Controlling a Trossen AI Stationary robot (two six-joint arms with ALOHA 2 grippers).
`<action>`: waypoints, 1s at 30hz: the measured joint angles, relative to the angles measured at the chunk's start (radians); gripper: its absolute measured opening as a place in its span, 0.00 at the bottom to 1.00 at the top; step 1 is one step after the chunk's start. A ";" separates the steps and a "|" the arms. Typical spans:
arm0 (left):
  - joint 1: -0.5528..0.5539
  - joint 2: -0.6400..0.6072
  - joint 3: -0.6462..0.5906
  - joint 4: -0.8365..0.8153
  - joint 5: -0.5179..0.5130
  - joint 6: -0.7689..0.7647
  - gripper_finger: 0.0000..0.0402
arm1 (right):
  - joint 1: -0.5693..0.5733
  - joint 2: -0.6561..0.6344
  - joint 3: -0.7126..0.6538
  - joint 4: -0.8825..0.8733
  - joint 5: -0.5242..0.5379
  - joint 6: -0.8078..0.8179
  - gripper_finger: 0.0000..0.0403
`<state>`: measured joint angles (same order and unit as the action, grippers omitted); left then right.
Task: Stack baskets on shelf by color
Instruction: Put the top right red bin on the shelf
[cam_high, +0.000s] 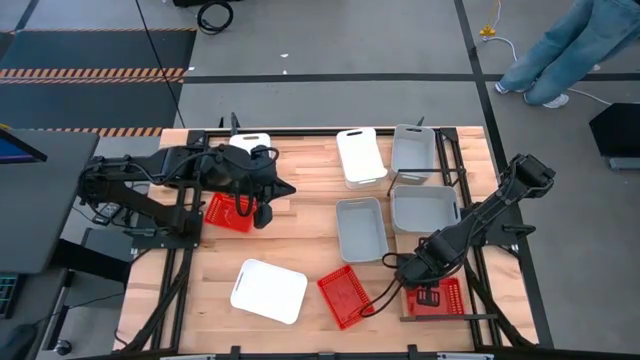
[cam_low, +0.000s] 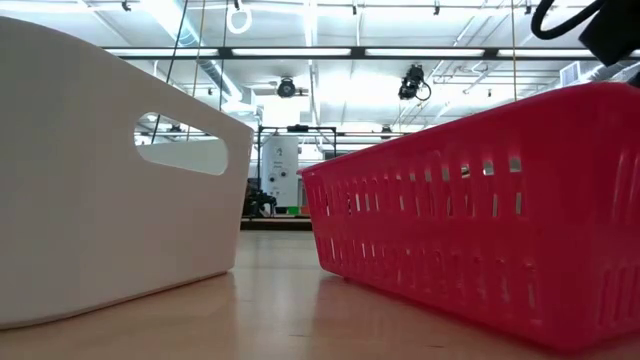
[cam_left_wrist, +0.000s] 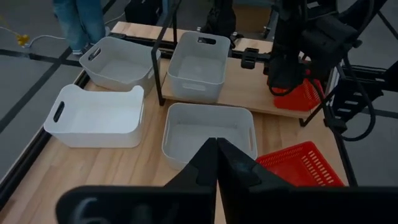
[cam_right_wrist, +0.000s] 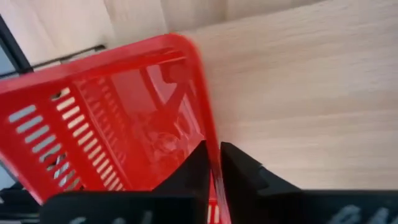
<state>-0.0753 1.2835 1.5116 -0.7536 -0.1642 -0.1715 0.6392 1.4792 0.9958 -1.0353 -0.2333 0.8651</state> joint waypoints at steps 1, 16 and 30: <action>0.000 0.000 0.000 0.000 0.000 0.000 0.02 | 0.001 0.000 0.000 -0.001 -0.001 0.000 0.06; 0.000 0.000 0.000 0.000 0.000 0.003 0.03 | 0.016 0.000 0.000 -0.038 0.001 -0.084 0.07; 0.000 0.000 0.000 0.000 0.000 0.003 0.02 | 0.016 0.000 0.000 -0.066 -0.012 -0.212 0.06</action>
<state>-0.0753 1.2835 1.5116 -0.7536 -0.1642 -0.1689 0.6550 1.4792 0.9958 -1.1011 -0.2452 0.6535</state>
